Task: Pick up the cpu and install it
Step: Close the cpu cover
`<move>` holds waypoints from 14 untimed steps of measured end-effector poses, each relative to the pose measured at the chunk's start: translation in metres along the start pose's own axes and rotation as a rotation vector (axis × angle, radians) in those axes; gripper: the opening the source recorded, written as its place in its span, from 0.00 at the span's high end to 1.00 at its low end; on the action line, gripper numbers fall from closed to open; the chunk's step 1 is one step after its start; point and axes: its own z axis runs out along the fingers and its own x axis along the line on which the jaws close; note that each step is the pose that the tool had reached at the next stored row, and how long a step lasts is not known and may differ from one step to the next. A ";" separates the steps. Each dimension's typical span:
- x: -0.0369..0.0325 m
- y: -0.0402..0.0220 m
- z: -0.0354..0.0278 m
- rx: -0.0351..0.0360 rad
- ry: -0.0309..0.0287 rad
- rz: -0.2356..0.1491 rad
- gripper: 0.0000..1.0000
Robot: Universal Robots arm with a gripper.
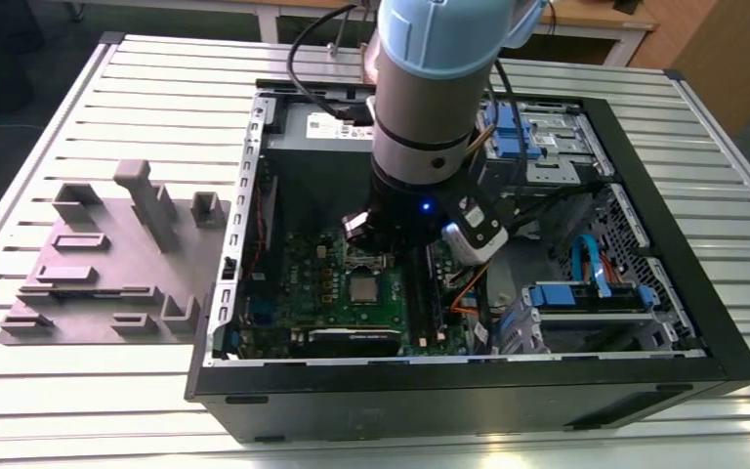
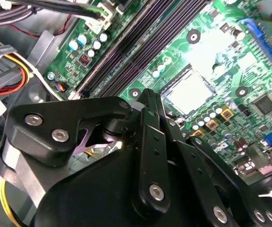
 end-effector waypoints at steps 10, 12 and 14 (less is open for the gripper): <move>-0.0035 0.0141 0.0062 -0.0006 0.0003 -0.009 0.90; -0.0037 0.0157 0.0093 -0.0010 0.0007 -0.018 0.90; -0.0039 0.0171 0.0119 -0.0015 0.0013 -0.030 0.90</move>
